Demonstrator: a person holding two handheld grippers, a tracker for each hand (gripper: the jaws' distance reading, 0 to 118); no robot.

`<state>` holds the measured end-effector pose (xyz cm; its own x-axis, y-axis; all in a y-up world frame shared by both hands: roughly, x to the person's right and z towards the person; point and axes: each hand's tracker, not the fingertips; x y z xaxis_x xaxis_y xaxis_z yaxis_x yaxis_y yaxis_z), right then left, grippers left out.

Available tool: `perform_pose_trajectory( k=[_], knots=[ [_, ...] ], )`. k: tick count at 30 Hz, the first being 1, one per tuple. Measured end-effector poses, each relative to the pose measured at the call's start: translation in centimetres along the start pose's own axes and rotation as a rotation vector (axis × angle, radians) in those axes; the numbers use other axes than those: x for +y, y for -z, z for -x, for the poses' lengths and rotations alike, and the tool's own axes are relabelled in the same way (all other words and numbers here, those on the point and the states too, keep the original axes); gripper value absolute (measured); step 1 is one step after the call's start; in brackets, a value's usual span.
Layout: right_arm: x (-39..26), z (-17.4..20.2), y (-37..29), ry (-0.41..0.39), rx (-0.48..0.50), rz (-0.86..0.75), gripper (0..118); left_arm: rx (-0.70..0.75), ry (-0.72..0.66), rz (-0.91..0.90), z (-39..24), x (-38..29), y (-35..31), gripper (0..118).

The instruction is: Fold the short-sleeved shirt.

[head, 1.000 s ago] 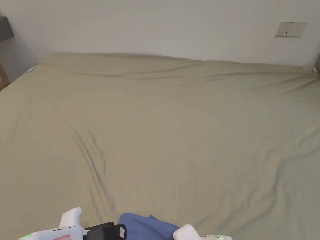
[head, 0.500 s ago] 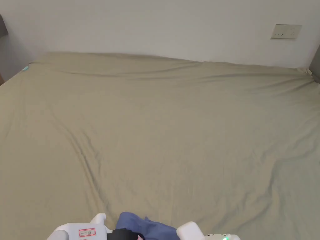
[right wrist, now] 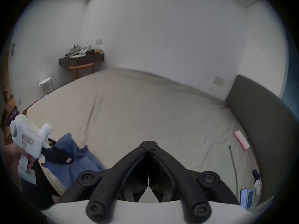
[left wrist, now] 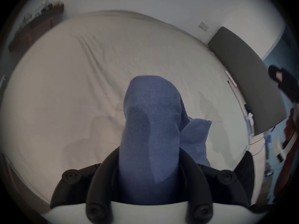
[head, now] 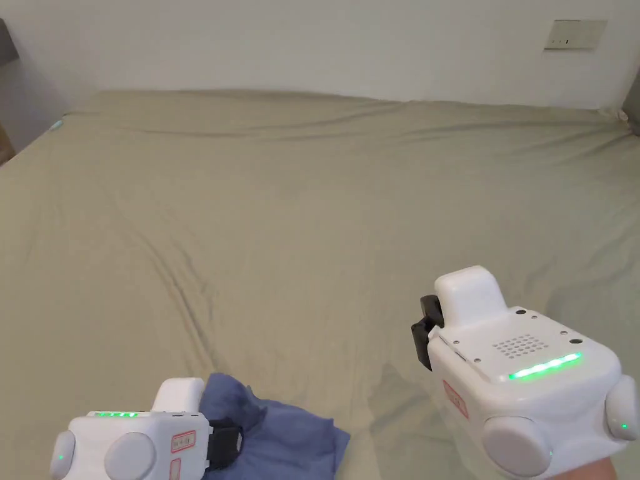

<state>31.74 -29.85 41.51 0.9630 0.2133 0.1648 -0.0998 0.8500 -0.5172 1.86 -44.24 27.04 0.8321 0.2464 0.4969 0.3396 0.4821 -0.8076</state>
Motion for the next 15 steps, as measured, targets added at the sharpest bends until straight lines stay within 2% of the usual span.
perform_pose_trajectory(
  k=[6, 11, 15],
  knots=[
    [1.2, 2.9, -1.1, 0.006, -0.018, -0.049, 2, 0.222, 0.081, -0.026, 4.1, -1.7, -1.8, 32],
    [1.9, 5.3, -1.3, 0.008, -0.038, -0.080, 2, 0.260, -0.081, -0.024, 10.5, -1.9, -2.8, 32],
    [2.1, 6.7, -0.8, 0.014, -0.030, -0.078, 2, 0.371, -0.002, -0.020, 14.4, -1.4, -3.1, 32]
  ],
)
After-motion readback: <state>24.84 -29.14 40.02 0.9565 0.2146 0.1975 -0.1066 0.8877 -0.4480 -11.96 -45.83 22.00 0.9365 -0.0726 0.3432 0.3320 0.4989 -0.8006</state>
